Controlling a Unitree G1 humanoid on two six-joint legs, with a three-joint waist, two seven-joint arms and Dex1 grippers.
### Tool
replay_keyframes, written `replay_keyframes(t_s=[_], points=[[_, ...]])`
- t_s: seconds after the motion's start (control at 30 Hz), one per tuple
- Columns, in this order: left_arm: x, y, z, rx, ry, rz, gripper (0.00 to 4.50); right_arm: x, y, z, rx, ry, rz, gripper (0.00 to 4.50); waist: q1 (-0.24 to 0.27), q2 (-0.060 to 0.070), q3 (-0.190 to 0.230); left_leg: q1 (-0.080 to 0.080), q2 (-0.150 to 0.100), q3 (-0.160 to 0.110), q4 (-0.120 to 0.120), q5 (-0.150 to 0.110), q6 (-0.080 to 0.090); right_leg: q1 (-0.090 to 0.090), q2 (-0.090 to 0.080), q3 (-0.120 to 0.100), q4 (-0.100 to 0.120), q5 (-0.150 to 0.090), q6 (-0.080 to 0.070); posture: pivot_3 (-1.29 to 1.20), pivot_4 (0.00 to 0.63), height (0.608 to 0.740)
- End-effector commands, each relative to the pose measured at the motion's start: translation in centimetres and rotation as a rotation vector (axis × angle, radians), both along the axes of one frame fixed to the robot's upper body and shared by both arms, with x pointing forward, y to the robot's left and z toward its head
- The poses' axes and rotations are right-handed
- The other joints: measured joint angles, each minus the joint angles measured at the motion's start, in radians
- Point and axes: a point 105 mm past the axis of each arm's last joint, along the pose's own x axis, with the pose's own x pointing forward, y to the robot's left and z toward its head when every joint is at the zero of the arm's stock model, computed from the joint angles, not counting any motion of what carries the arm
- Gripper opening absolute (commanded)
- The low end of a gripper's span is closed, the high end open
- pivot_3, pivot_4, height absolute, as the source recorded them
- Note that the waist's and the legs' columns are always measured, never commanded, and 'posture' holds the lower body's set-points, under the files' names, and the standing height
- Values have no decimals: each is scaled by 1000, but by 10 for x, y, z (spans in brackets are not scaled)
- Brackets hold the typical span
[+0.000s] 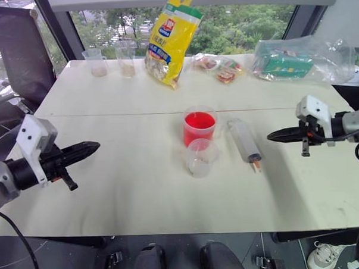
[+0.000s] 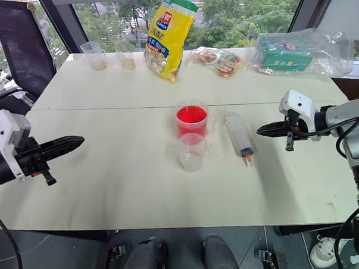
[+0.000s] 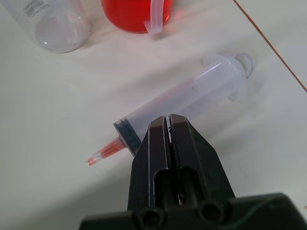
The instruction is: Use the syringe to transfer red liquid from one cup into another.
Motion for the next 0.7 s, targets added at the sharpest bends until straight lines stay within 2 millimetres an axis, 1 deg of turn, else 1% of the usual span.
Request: replay_keyframes(t_s=[0.03, 0.13, 0.23, 0.4, 0.7], points=[[-1, -2, 7, 4, -26, -12, 65, -4, -5, 21, -18, -53, -5, 0, 0, 0, 0, 0, 0, 0, 0, 0, 0, 0, 0, 0, 0, 0, 0, 0, 150, 740], [4, -3, 10, -12, -45, -4, 65, -6, -6, 22, -25, -50, -9, 0, 0, 0, 0, 0, 0, 0, 0, 0, 0, 0, 0, 0, 0, 0, 0, 0, 150, 740], [2, -8, 11, -23, -36, -28, 65, -10, -3, 22, -20, -41, 1, 0, 0, 0, 0, 0, 0, 0, 0, 0, 0, 0, 0, 0, 0, 0, 0, 0, 150, 740], [3, -10, 6, -11, -30, -37, 65, -12, 4, 24, -21, -40, 31, 0, -1, 0, 0, 0, 0, 0, 0, 0, 0, 0, 0, 0, 0, 0, 0, 0, 150, 740], [4, -13, 3, -4, -34, -49, 65, -11, 5, 24, -32, -52, 33, 0, 0, 0, 0, 0, 0, 0, 0, 0, 0, 0, 0, 0, 0, 0, 0, 0, 150, 740]])
